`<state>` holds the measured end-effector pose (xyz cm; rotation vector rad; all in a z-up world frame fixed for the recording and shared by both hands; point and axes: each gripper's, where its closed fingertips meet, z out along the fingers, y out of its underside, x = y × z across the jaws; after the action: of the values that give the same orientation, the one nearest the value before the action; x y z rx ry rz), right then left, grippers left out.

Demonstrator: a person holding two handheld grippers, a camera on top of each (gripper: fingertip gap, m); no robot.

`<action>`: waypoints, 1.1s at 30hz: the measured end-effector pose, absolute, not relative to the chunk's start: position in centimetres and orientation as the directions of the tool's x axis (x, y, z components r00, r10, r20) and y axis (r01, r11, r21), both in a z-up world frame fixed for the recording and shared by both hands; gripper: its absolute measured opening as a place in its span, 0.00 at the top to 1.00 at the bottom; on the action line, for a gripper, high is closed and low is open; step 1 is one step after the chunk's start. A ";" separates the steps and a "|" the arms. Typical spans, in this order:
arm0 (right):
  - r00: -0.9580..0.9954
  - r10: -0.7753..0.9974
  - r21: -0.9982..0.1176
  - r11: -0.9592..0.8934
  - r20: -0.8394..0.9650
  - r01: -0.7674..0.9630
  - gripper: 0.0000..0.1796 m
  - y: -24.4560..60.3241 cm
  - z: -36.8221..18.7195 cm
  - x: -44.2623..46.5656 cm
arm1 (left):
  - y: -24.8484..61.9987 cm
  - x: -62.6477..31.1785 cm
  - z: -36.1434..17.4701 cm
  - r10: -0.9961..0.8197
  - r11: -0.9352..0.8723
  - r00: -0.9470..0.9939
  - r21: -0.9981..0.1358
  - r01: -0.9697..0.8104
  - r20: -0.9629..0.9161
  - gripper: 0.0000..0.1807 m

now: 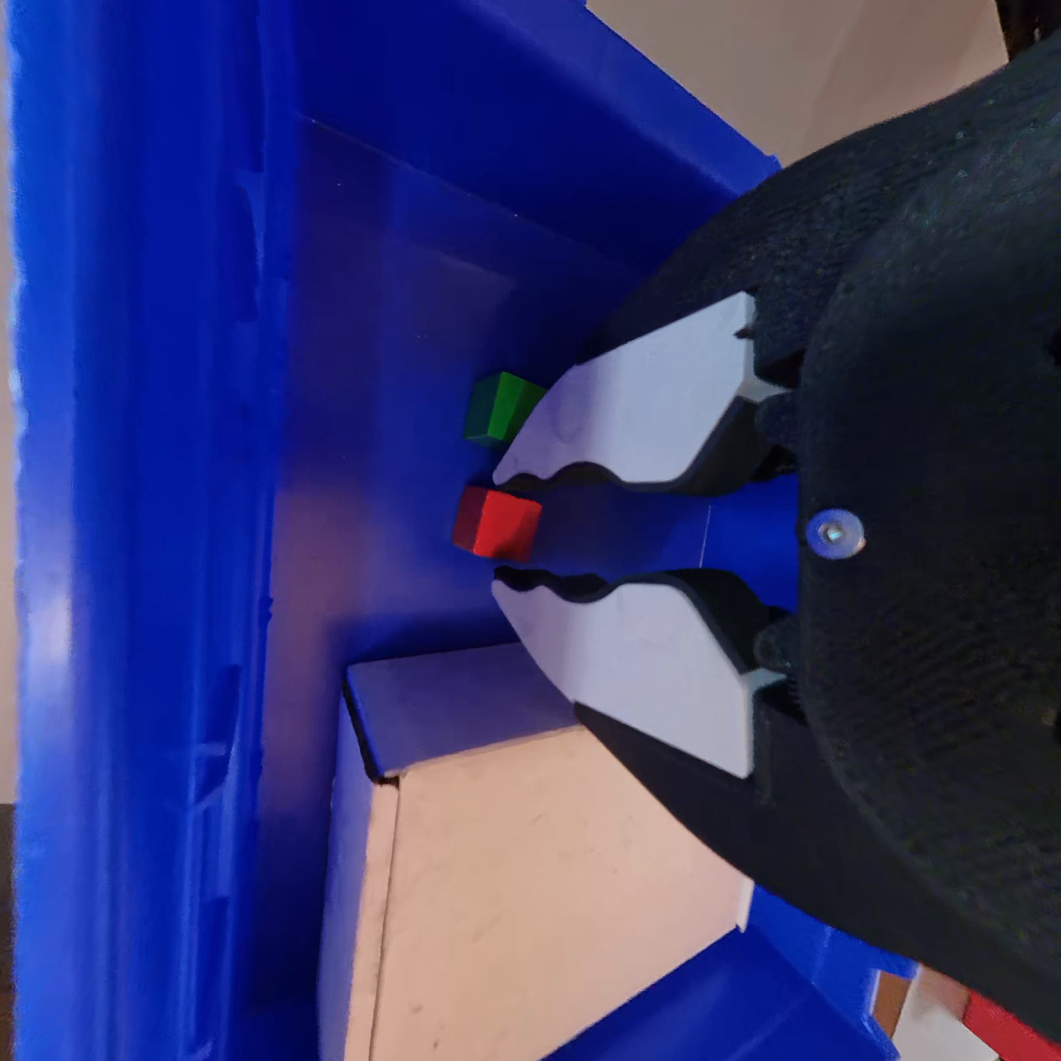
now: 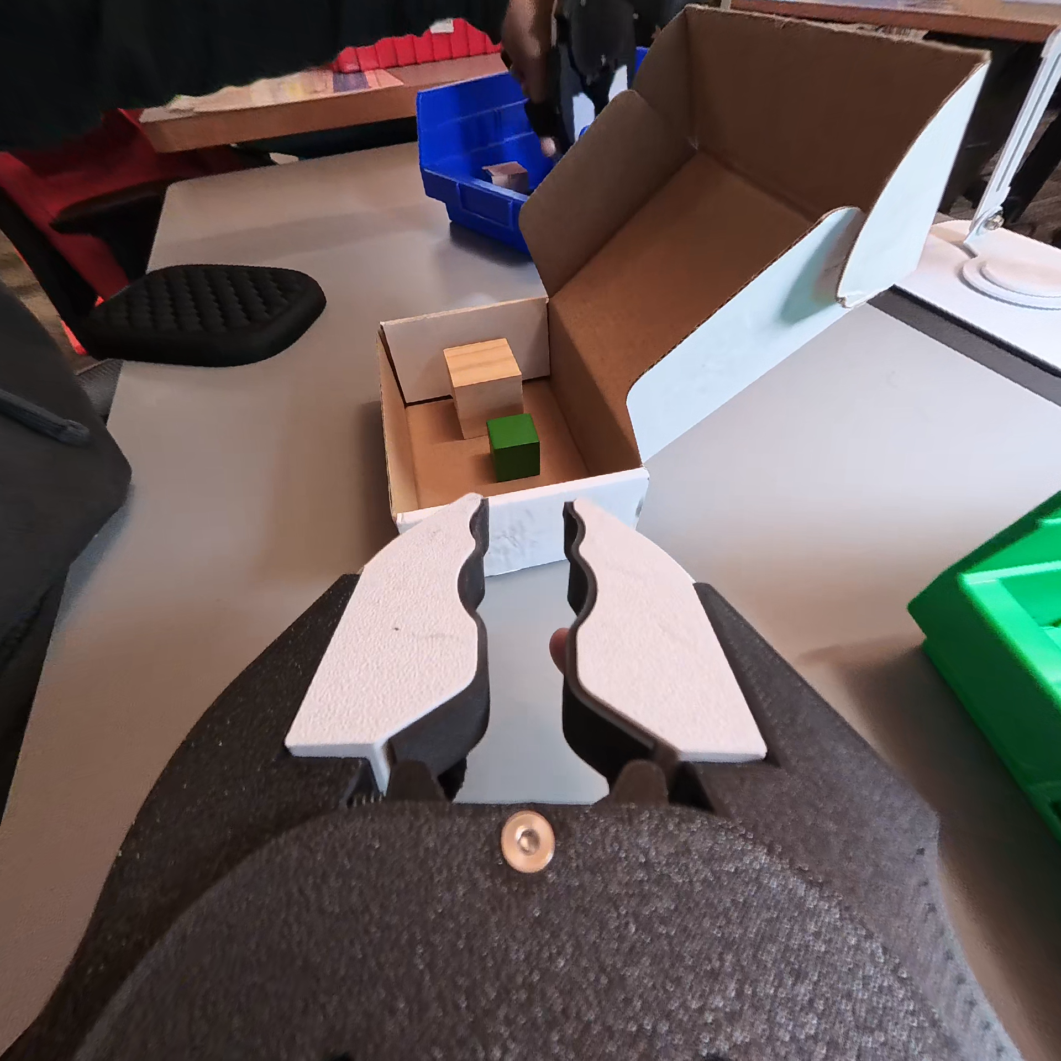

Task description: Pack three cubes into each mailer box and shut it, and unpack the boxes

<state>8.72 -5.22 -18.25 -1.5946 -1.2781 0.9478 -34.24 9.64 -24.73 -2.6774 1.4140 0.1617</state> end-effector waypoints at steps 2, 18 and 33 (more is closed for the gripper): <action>0.188 0.981 -0.939 -0.104 -0.043 0.328 0.86 -5.2 -18.2 8.7 | 9.6 -34.1 -24.8 -0.811 -0.566 0.568 -0.054 -0.822 -0.137 0.88; 0.183 0.983 -0.940 -0.090 -0.030 0.328 0.86 -5.5 -18.0 8.6 | 6.3 -20.2 -8.5 -0.830 -0.329 0.421 -0.288 -0.899 -0.366 0.88; 0.174 0.985 -0.946 -0.061 -0.005 0.318 0.86 -6.1 -17.3 8.4 | -5.3 1.8 -16.0 -0.994 0.008 0.026 -0.314 -0.949 -0.103 0.88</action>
<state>8.39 -6.11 -17.34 -1.5478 -1.2929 0.9300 1.80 -5.30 -16.03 -2.0122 1.9935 -0.2155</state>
